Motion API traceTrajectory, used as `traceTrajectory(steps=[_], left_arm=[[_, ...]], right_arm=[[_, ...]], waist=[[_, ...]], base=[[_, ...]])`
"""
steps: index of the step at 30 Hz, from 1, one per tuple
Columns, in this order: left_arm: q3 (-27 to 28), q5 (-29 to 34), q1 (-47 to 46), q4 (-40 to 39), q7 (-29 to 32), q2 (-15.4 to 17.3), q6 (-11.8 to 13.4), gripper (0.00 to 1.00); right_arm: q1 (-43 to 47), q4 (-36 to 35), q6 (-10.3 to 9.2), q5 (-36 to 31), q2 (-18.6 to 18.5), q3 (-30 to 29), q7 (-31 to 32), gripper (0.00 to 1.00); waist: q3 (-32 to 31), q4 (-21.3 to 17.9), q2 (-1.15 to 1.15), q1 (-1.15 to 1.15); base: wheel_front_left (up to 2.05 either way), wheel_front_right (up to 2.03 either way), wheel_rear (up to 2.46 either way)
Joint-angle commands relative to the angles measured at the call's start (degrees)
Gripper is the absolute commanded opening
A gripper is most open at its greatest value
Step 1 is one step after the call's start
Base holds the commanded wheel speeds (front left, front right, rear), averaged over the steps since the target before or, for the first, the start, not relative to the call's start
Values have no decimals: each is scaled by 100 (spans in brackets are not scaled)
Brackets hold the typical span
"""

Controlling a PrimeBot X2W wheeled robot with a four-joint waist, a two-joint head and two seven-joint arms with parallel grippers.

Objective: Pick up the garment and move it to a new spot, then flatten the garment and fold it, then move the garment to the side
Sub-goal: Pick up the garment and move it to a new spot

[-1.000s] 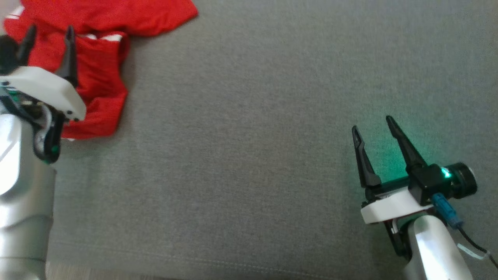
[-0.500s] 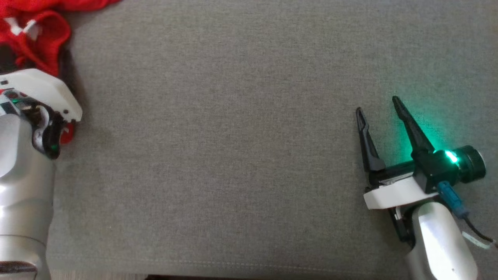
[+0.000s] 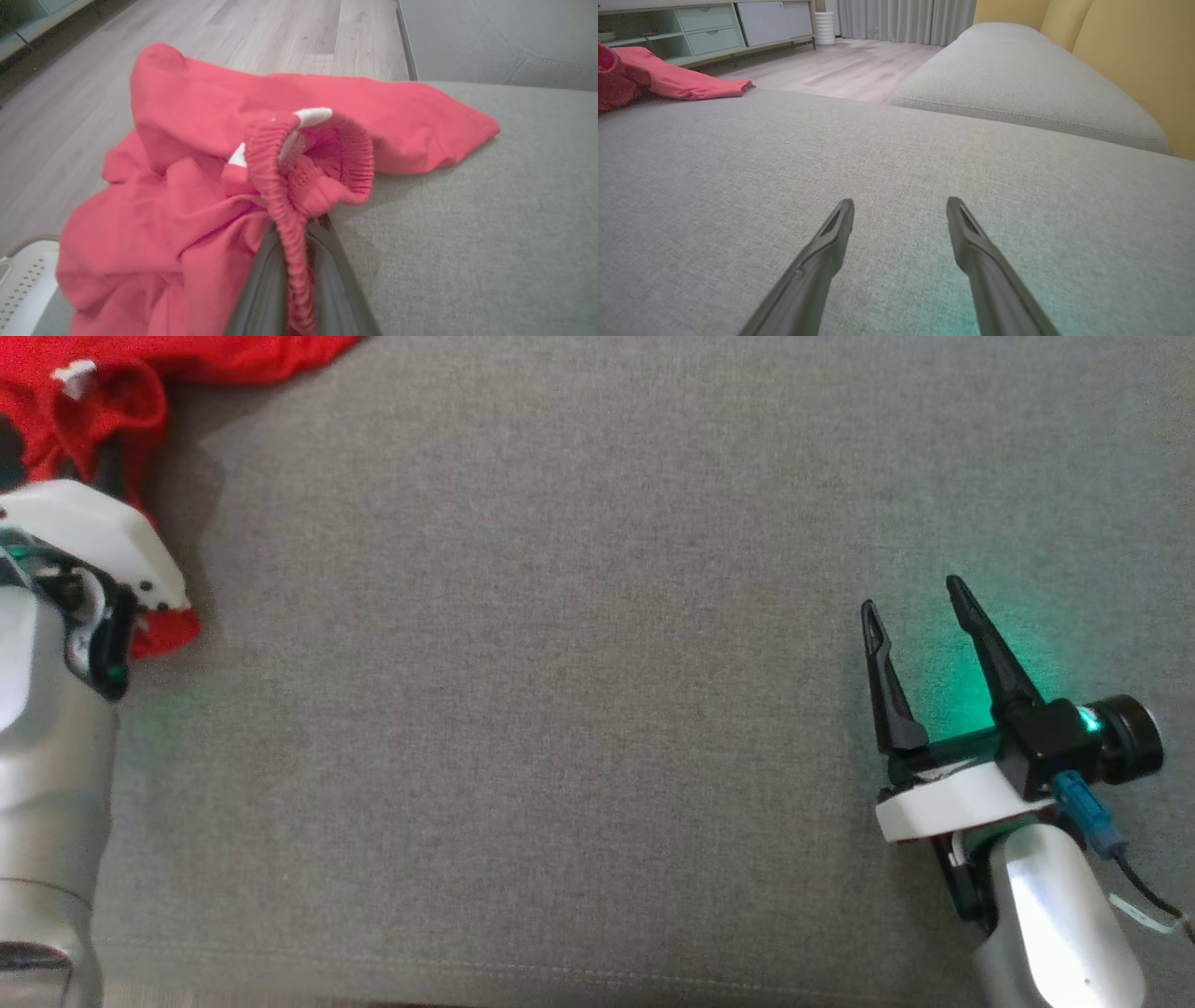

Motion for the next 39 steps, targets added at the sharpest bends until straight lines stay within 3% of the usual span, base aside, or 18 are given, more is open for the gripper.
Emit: traceTrajectory(steps=[1, 13, 23, 31, 39], left_arm=[[88, 36, -294, -140, -106, 436, -20, 0], [-318, 227, -578, -701, -169, 858, -71, 0], [-1136, 81, -704, -1750, 166, 906, -89, 0], [-2068, -544, -947, -2956, 367, 478, -90, 0], [-2003, -1441, -587, -3298, 48, -471, -43, 0]], right_arm=[[1, -88, 23, 72, -19, 176, -64, 100], [194, 374, 23, 511, -19, 158, -196, 100], [418, 673, 23, 881, -19, 80, -235, 100], [433, 643, 23, 1129, -19, 140, -238, 100], [317, 595, 23, 1201, -19, 168, -238, 100]], waist=[[-207, 44, 0, 0], [-1336, 55, 0, 0], [-2228, -291, 0, 0], [-2521, -960, 0, 0], [-2124, -1506, 0, 0]], base=[[0, 0, 0], [0, 0, 0], [0, 0, 0], [0, 0, 0], [0, 0, 0]])
